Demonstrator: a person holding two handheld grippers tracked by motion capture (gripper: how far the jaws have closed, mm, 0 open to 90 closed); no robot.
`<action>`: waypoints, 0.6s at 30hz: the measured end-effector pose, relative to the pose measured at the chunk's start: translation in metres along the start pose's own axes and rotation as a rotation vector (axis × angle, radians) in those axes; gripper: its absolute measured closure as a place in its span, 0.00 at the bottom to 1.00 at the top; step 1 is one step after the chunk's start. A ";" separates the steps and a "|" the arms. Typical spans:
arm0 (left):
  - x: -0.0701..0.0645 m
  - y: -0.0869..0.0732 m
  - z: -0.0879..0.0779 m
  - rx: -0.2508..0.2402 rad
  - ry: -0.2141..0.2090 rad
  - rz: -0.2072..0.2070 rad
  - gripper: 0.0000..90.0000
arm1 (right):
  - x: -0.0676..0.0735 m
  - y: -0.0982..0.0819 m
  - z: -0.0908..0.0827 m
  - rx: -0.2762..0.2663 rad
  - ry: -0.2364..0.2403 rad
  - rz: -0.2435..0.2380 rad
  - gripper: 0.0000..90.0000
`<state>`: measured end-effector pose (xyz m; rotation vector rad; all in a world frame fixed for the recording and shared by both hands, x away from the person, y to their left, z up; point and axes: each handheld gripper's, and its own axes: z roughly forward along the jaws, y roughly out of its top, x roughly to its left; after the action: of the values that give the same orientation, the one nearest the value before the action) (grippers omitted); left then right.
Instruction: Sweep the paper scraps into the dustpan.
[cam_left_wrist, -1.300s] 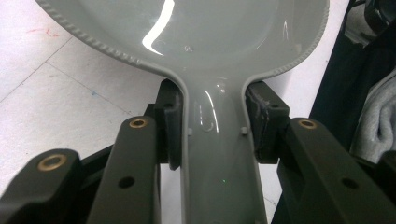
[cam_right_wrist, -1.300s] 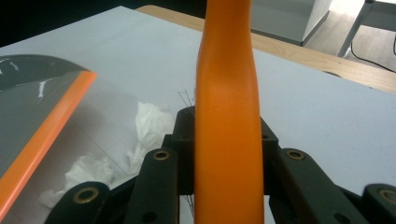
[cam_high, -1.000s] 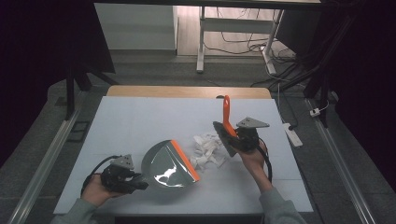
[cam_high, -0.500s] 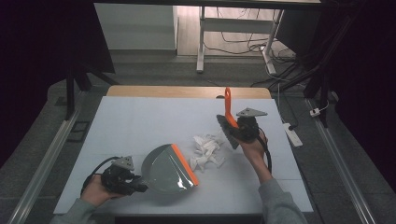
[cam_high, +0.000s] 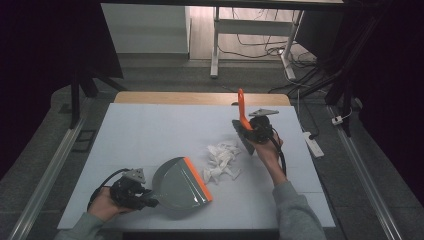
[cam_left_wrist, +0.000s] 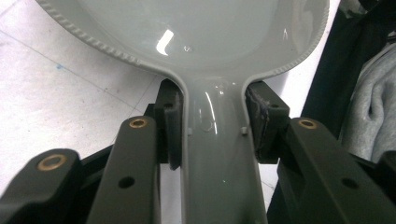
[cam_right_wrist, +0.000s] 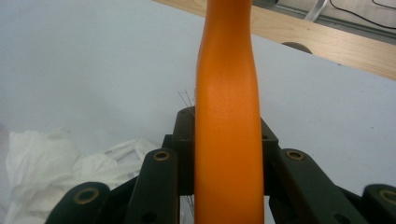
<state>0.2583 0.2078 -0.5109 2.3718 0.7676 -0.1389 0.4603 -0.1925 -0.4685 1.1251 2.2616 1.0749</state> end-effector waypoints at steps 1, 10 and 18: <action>0.000 0.000 0.001 0.006 0.000 0.003 0.68 | 0.001 0.001 0.003 0.005 0.002 -0.001 0.79; 0.002 0.000 0.004 0.015 0.000 -0.002 0.68 | 0.014 -0.002 0.027 0.096 0.001 -0.025 0.79; 0.003 0.000 0.007 0.011 -0.004 -0.005 0.68 | 0.034 -0.005 0.037 0.118 0.043 -0.069 0.79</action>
<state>0.2615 0.2057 -0.5172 2.3796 0.7729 -0.1508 0.4613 -0.1501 -0.4959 1.0699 2.4065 0.9589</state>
